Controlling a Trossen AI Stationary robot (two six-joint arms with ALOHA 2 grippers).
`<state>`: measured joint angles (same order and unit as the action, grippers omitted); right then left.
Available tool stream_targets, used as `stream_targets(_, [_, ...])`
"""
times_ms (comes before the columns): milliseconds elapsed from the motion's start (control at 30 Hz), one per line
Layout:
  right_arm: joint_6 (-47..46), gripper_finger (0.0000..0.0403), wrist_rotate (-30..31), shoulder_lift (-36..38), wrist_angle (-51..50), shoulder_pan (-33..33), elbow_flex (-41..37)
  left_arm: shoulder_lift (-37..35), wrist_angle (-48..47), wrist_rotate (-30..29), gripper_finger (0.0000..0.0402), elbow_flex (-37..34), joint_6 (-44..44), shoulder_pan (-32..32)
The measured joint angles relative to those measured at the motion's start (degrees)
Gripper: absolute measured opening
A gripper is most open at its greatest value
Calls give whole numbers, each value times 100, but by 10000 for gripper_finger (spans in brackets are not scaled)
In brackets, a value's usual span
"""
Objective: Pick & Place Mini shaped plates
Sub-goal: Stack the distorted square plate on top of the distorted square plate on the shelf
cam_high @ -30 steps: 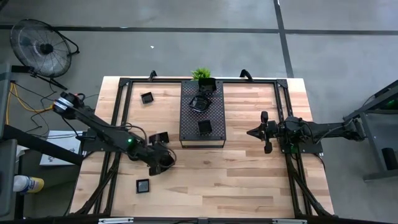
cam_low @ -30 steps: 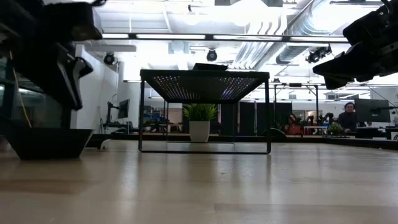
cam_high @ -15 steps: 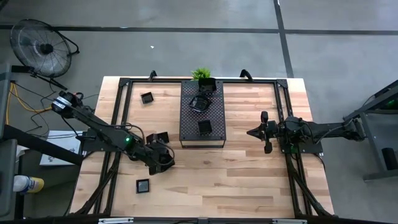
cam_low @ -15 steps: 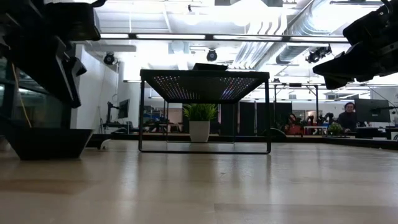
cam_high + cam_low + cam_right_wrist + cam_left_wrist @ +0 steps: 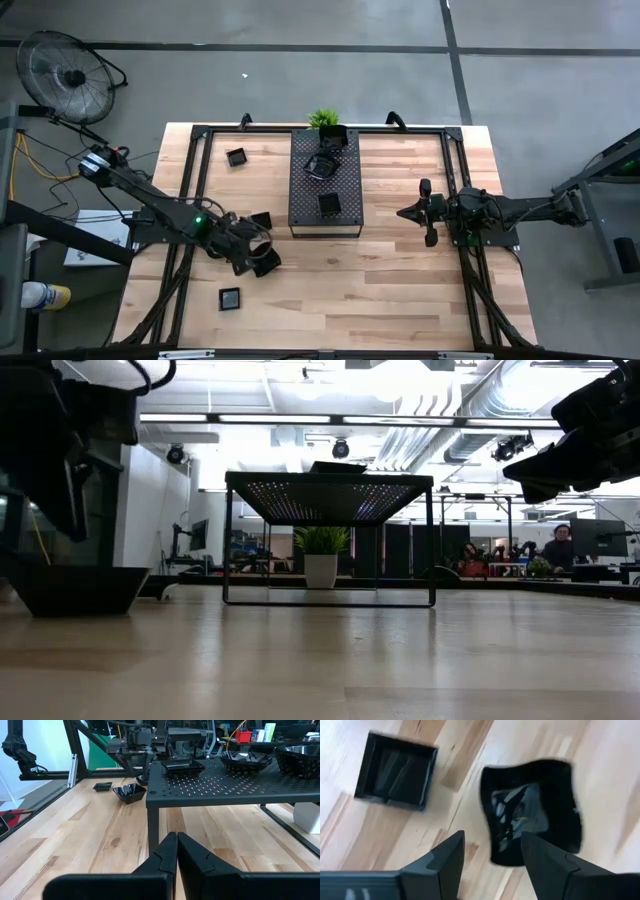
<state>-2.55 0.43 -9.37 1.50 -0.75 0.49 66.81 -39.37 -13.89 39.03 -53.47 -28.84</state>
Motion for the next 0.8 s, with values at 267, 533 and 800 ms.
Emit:
stream_targets(267, [0,9,0,0,0,2,0,278,-59,49,192,0,-234,7])
stream_targets(533, [-2,5,0,0,0,0,0,589,144,267,192,0,-74,284])
stream_targets(800, [-2,7,0,0,0,2,0,788,323,304,192,0,70,350])
